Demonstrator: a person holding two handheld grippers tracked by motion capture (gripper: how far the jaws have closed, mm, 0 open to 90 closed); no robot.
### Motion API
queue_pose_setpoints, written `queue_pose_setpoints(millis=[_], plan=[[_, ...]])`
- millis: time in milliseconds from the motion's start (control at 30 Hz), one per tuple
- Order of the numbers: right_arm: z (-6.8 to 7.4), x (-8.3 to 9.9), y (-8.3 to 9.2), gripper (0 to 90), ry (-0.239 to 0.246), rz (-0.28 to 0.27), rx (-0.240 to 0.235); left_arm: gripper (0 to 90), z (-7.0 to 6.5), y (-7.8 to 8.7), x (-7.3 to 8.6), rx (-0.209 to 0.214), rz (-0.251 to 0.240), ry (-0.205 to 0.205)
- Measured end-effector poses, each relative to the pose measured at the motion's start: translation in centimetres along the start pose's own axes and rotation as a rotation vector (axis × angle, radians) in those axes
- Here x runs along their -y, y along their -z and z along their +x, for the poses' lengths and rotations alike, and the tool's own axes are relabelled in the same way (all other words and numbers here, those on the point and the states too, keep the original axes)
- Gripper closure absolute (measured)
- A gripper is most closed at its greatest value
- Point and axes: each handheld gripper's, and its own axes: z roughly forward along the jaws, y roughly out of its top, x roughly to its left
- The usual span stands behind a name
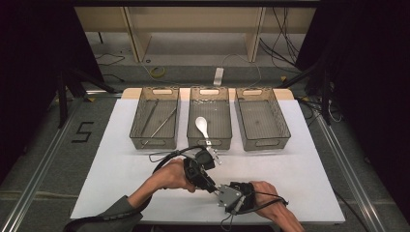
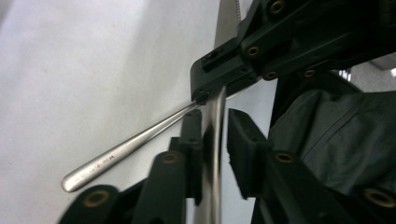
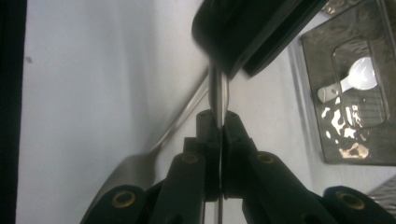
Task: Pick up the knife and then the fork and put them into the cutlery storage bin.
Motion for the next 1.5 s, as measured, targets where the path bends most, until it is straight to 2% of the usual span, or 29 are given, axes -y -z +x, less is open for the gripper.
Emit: queue_pose_setpoints(millis=[33,67,133,267,300,400,433,467,533,600,633,667,700,767,800,867,1033,1133,1200,1233,1267,1333,1500], plan=[[0.0,0.0,0.0,88.9,0.000,0.000,0.000,71.8,0.0,0.3,0.0,-0.011,-0.007,-0.005],[-0.1,0.2,-0.1,88.9,-0.002,0.010,0.000,64.7,-0.1,0.6,0.0,-0.023,-0.024,-0.004],[-0.1,0.3,-0.1,88.9,-0.010,0.016,-0.003,59.7,-0.2,1.3,0.1,-0.040,-0.061,-0.003],[-0.9,1.1,0.1,88.9,-0.096,0.023,0.013,51.3,-0.4,2.6,0.3,-0.095,-0.163,-0.030],[-1.2,1.4,0.2,88.9,-0.104,0.031,0.019,48.1,-0.4,2.8,0.4,-0.109,-0.183,-0.036],[-1.9,2.2,0.5,88.9,-0.147,0.046,0.042,37.5,-0.6,3.8,0.9,-0.184,-0.270,-0.041],[-2.2,2.5,0.6,88.9,-0.165,0.049,0.043,35.3,-0.6,3.8,0.9,-0.184,-0.270,-0.041],[-2.4,2.7,0.7,88.9,-0.180,0.056,0.057,33.2,-0.6,4.2,1.2,-0.204,-0.302,-0.038],[-2.9,3.1,0.7,88.9,-0.207,0.064,0.068,29.1,-0.6,4.5,1.5,-0.231,-0.335,-0.033],[-3.5,3.6,0.8,88.9,-0.252,0.066,0.066,27.0,-0.5,4.6,1.7,-0.239,-0.352,-0.028],[-3.5,3.6,0.8,88.9,-0.252,0.066,0.066,27.0,-0.4,4.8,1.9,-0.251,-0.369,-0.022],[-3.8,4.0,1.0,88.9,-0.271,0.065,0.065,26.4,-0.3,4.9,2.1,-0.256,-0.387,-0.014],[-4.6,4.6,1.3,88.9,-0.322,0.059,0.074,25.3,-0.1,5.0,2.4,-0.257,-0.406,-0.008],[-5.5,5.4,1.6,88.9,-0.387,0.044,0.081,24.6,0.2,5.2,3.2,-0.254,-0.444,0.013],[-5.5,5.4,1.6,88.9,-0.387,0.044,0.081,24.6,0.4,5.3,3.6,-0.257,-0.456,0.021],[-6.9,6.3,2.2,88.9,-0.468,0.011,0.090,23.4,0.6,5.3,4.3,-0.268,-0.472,0.030],[-9.3,7.3,3.0,88.9,-0.566,-0.033,0.117,22.0,0.9,5.2,6.0,-0.284,-0.530,0.049],[-10.8,7.7,3.2,88.9,-0.637,-0.051,0.121,19.7,1.2,5.0,6.6,-0.287,-0.546,0.067],[-11.8,7.9,3.2,88.9,-0.683,-0.044,0.126,19.3,1.3,5.0,6.8,-0.290,-0.546,0.065],[-11.8,7.9,3.2,88.9,-0.683,-0.044,0.126,19.3,1.3,5.0,7.0,-0.295,-0.545,0.062],[-12.9,8.1,3.1,88.8,-0.731,-0.050,0.122,18.5,1.2,5.0,7.1,-0.299,-0.551,0.064],[-13.9,8.3,3.1,88.9,-0.773,-0.066,0.126,17.1,1.2,5.0,7.4,-0.303,-0.567,0.066],[-16.4,8.3,3.2,88.9,-0.839,-0.064,0.135,16.4,1.5,5.0,8.5,-0.320,-0.584,0.095]])
